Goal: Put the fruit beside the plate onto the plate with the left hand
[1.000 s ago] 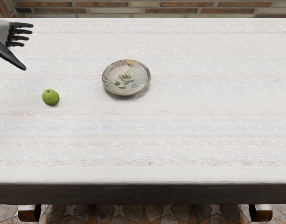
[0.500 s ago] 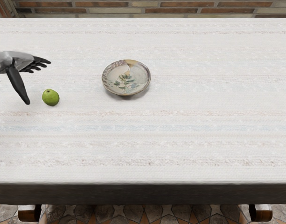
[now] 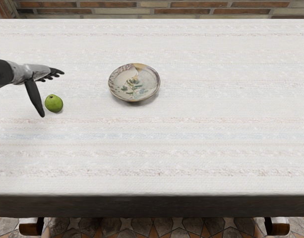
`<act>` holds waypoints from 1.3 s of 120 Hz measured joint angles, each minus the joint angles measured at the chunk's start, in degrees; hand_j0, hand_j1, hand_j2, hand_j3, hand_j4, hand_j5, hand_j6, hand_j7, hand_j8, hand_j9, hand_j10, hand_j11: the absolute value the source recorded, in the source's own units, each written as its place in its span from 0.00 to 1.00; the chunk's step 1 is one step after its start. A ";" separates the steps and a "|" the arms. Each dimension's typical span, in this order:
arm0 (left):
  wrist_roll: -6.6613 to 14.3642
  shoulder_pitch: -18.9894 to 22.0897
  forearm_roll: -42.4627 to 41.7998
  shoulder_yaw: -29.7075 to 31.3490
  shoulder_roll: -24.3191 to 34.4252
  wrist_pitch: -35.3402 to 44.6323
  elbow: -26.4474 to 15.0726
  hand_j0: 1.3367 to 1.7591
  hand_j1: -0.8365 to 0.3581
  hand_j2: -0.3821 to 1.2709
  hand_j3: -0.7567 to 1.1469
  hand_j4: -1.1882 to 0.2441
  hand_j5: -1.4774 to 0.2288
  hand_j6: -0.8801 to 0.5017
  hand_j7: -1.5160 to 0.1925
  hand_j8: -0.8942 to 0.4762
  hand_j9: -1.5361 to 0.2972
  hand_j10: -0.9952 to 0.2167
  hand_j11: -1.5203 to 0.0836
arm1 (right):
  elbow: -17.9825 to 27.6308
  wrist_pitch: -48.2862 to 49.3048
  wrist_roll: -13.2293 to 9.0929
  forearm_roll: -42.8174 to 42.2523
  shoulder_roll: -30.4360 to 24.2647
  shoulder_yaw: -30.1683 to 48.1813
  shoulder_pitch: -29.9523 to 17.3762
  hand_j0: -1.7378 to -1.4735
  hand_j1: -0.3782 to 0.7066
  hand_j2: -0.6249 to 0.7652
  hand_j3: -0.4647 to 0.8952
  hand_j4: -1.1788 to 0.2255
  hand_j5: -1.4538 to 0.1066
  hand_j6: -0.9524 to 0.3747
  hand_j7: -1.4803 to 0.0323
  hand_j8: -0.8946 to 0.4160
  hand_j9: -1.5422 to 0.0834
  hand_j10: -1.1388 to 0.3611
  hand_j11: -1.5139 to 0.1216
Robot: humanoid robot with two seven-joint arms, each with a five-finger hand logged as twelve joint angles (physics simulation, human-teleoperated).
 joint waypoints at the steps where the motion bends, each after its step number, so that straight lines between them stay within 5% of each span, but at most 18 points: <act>1: 0.00 0.00 0.00 0.12 -0.02 0.28 0.01 0.76 0.97 0.23 0.40 0.81 0.85 0.62 0.87 0.63 0.82 0.80 0.93 | 0.00 0.00 0.00 0.00 0.00 0.00 0.00 0.30 0.03 0.45 0.34 0.84 0.93 0.72 0.98 0.68 0.95 0.76 0.93; 68: -0.04 1.92 3.86 8.02 -7.62 14.38 3.52 0.76 0.89 0.24 0.40 0.76 0.79 0.56 0.81 0.58 0.77 0.74 0.87 | 0.00 0.00 0.00 0.00 0.00 0.00 0.00 0.30 0.03 0.45 0.34 0.84 0.93 0.72 0.98 0.68 0.95 0.76 0.93; 156: -0.91 3.41 4.78 10.00 -9.10 19.51 4.97 0.76 0.78 0.26 0.40 0.68 0.71 0.48 0.73 0.50 0.69 0.65 0.78 | 0.00 0.00 0.00 0.00 0.00 0.00 0.00 0.30 0.03 0.45 0.34 0.84 0.93 0.72 0.98 0.68 0.95 0.76 0.93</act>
